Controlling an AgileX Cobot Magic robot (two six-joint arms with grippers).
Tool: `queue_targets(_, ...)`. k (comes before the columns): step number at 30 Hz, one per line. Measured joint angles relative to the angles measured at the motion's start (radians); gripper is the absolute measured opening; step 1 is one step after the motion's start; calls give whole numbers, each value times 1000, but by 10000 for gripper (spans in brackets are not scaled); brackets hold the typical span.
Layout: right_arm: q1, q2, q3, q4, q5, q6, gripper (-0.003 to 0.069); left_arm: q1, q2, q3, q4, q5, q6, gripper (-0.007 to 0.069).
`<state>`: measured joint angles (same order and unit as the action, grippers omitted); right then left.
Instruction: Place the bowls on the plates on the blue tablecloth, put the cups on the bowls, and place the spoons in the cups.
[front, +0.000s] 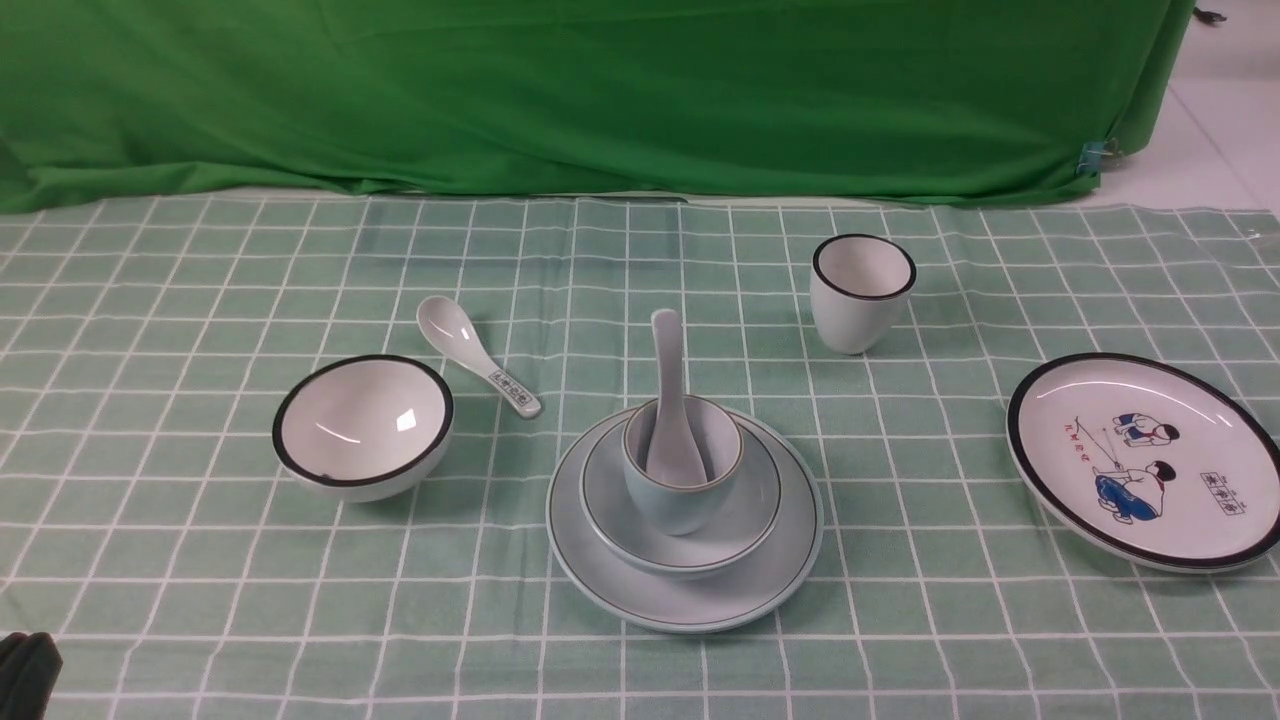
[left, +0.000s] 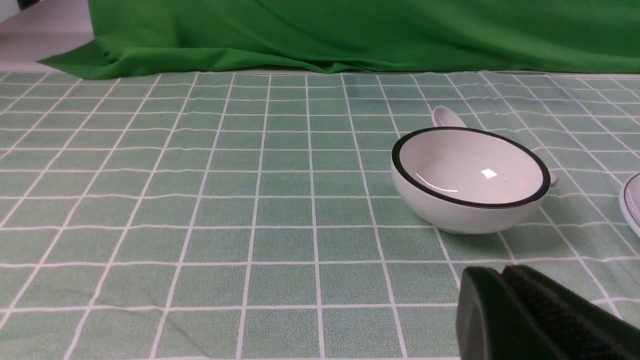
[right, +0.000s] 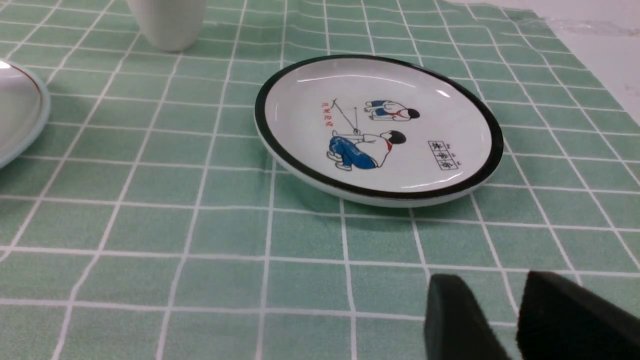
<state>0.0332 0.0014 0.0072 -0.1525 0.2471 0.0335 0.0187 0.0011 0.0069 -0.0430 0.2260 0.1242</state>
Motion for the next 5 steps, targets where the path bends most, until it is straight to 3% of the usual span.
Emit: queue_targets(5, 0, 0, 0, 0, 0, 0, 241, 0, 0, 0, 0, 0, 0, 13)
